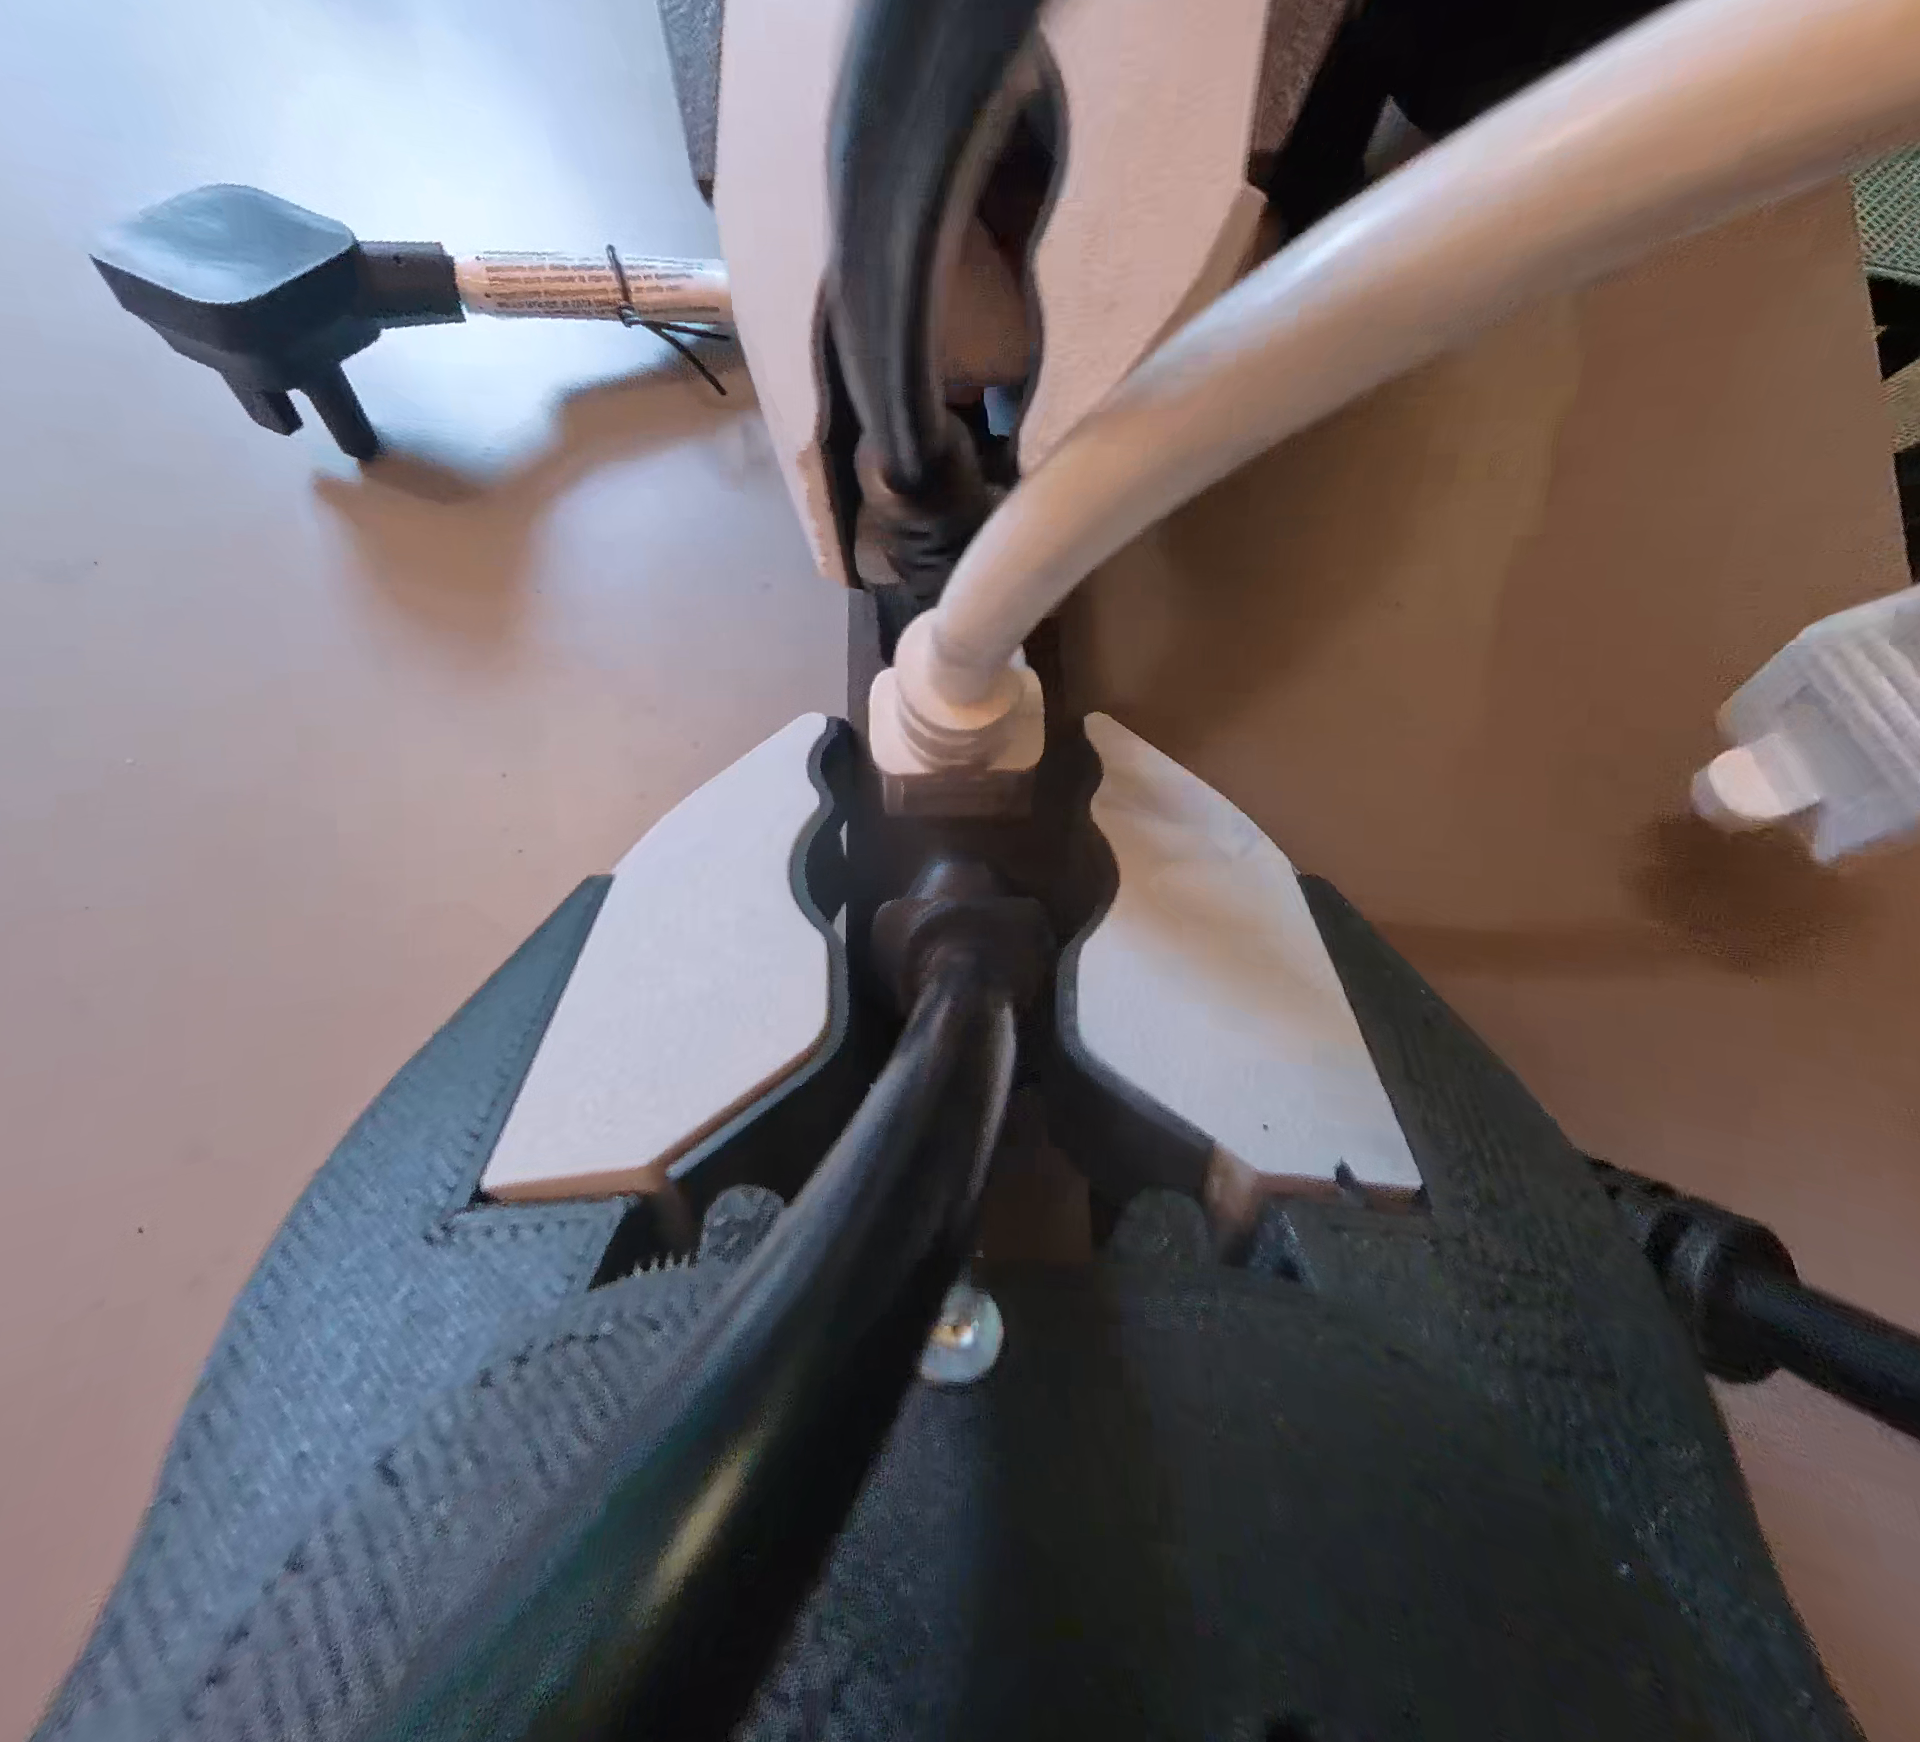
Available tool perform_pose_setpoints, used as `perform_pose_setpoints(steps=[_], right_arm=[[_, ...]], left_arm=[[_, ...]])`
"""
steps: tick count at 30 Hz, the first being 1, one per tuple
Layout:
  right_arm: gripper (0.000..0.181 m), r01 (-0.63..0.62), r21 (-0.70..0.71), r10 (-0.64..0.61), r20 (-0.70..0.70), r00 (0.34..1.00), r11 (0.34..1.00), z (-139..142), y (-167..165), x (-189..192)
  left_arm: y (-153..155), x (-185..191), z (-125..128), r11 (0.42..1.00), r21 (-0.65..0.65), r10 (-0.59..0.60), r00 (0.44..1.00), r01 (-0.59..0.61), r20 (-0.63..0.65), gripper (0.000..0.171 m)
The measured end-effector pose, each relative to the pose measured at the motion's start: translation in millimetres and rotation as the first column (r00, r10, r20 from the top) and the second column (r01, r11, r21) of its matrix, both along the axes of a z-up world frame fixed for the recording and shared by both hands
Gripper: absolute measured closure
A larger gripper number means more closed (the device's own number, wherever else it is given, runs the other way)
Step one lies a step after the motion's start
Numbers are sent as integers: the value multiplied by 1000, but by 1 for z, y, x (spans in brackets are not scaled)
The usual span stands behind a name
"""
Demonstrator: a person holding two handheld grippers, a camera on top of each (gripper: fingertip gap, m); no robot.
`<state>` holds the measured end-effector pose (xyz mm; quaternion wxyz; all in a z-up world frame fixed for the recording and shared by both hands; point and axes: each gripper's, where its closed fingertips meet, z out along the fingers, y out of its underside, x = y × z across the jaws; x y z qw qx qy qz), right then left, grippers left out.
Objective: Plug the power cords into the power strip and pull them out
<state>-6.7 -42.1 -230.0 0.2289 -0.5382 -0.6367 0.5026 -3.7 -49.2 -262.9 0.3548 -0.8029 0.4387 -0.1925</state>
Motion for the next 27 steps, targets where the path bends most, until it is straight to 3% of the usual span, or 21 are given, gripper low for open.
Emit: perform_pose_setpoints(steps=[5, 9, 13, 17, 22, 27], right_arm=[[155, 10, 123, -6, -36, 999, 992, 3, -4, 2], [154, 7, 24, -6, -10, 1000, 1000, 1, 3, -2], [155, 17, 87, -14, -45, 999, 996, 4, -2, 0], [155, -3, 32, 3, -22, 1000, 999, 2, 2, -3], [153, -41, 174, 51, -52, 997, 984, 0, -2, 1], [152, -79, 151, 86, -45, 995, 985, 0, -2, 2]], left_arm=[[-1, 0, 1, 1000, -3, -20, 999, 20, 26, 131], [3, -3, 0, 1000, 2, 11, 1000, -11, 10, 132], [1, -2, 1, 1000, 5, -16, 999, 16, 41, 131], [3, -4, 0, 1000, 5, 7, 999, -7, 40, 131], [0, -2, 1, 1000, 18, -18, 998, 17, 66, 131], [0, -1, 1, 999, 31, -28, 994, 25, 104, 131]])
